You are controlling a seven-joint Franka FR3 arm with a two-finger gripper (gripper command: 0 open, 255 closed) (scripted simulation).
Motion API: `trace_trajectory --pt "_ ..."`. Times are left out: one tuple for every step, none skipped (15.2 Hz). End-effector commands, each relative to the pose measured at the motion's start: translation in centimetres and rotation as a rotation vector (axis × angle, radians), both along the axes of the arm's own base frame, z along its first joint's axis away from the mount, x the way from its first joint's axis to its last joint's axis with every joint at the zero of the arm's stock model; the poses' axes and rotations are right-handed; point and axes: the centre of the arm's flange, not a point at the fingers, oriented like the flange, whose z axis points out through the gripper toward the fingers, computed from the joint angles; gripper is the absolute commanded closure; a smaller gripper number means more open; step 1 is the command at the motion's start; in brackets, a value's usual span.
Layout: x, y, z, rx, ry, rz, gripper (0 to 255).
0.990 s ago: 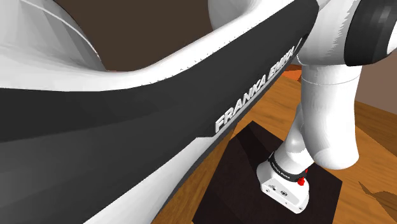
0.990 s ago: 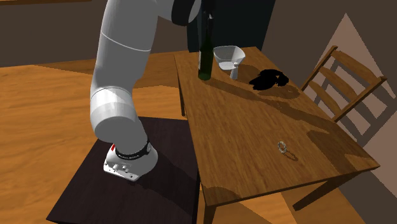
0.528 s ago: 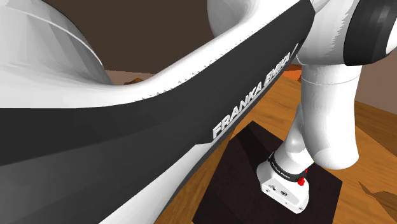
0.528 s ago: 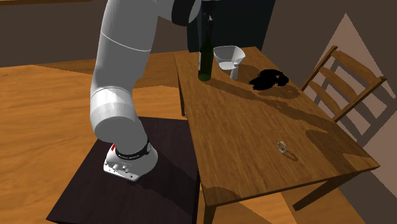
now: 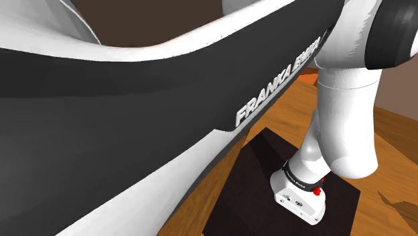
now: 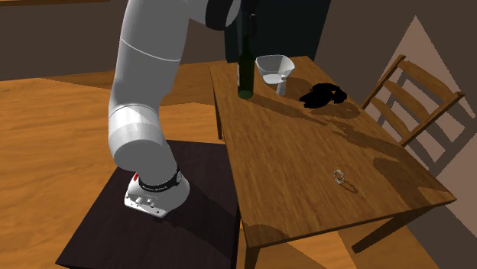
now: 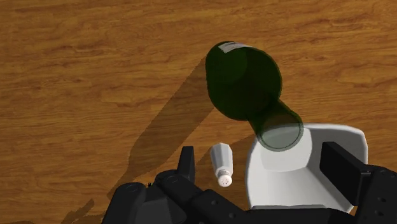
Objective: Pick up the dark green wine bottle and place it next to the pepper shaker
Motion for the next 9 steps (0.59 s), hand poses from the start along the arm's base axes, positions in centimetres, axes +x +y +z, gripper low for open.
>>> trace_trajectory --pt "-0.2 -0.1 2.3 -0.001 0.000 0.000 0" --pt "-0.3 -0.1 3.3 -0.001 0.000 0.000 0" --pt "-0.3 -0.1 3.3 -0.001 0.000 0.000 0" --pt "-0.3 -0.1 3.3 -0.001 0.000 0.000 0" --pt "-0.3 -0.1 3.3 -0.001 0.000 0.000 0" --pt "-0.3 -0.1 3.3 -0.001 0.000 0.000 0" --pt "-0.3 -0.1 3.3 -0.001 0.000 0.000 0" --pt "-0.3 -0.1 3.3 -0.001 0.000 0.000 0" --pt "-0.3 -0.1 3.3 -0.001 0.000 0.000 0"
